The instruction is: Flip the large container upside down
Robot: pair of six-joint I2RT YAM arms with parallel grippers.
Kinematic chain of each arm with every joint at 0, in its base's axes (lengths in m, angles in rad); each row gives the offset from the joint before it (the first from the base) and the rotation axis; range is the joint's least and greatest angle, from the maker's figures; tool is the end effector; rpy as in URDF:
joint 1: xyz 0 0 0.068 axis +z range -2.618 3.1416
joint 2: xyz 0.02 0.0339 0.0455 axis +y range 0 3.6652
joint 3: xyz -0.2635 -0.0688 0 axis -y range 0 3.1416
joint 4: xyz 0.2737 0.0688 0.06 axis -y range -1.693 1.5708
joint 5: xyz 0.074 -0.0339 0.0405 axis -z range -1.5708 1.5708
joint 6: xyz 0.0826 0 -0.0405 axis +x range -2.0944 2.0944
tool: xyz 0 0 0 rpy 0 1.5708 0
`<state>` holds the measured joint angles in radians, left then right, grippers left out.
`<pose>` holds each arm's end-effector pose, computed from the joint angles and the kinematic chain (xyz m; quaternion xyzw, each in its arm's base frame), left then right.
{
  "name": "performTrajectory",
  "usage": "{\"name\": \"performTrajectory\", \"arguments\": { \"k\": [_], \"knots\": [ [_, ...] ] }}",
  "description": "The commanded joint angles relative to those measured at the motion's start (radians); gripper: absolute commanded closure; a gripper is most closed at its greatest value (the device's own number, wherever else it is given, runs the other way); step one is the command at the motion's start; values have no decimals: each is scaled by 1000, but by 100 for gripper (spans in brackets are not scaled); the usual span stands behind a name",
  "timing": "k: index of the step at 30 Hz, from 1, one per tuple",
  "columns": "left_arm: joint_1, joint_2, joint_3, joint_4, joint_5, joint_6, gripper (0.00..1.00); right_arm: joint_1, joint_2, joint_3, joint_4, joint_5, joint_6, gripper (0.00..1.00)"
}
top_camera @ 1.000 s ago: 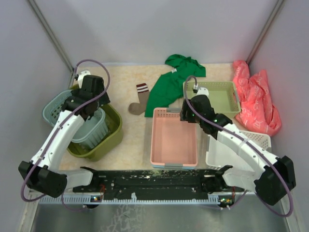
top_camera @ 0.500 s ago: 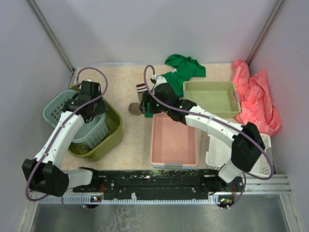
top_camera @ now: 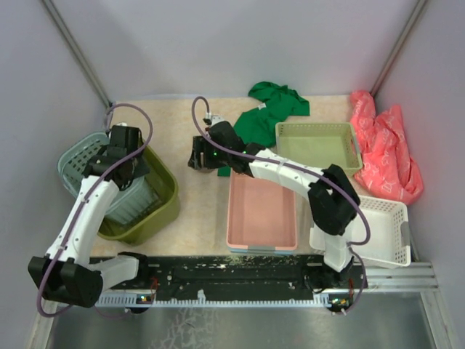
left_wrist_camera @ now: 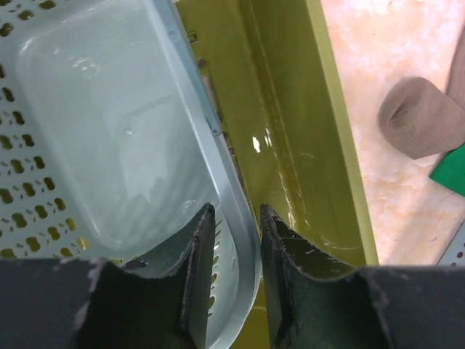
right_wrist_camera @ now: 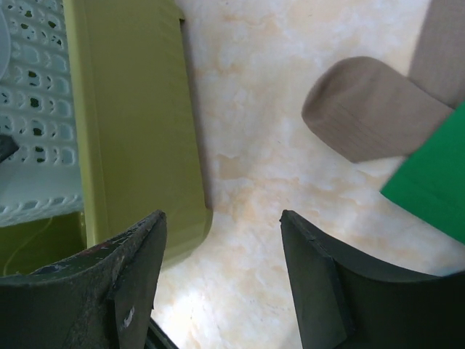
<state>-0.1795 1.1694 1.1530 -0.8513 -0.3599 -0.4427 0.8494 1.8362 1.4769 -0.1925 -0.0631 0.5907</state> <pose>0.2901 -0.0231 0.2961 -0.1823 0.9076 0.0563 0.3740 0.3261 0.3786 0.2457 -0.1278 0.8633 0.3422 0.3483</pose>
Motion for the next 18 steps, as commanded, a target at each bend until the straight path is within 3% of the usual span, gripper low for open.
{"name": "performTrajectory", "arguments": {
  "k": [1, 4, 6, 10, 15, 18],
  "knots": [
    [14, -44, 21, -86, -44, 22, 55, 34, 114, 159, 29, -73, 24, 36],
    [17, -56, 39, -100, -31, 33, 22, 66, 182, 231, 2, -120, 19, 37],
    [17, -54, 72, -110, -30, 43, 13, 91, 197, 237, 12, -151, 14, 37],
    [17, -42, 152, -125, -80, 75, 10, 138, 154, 160, 61, -192, 4, 37],
    [18, -11, 176, -115, -171, 107, 10, 167, -21, -109, 234, -252, -12, 37],
    [20, 2, 160, -94, -171, 109, 12, 166, -92, -163, 218, -174, -33, 37]
  ]
}}
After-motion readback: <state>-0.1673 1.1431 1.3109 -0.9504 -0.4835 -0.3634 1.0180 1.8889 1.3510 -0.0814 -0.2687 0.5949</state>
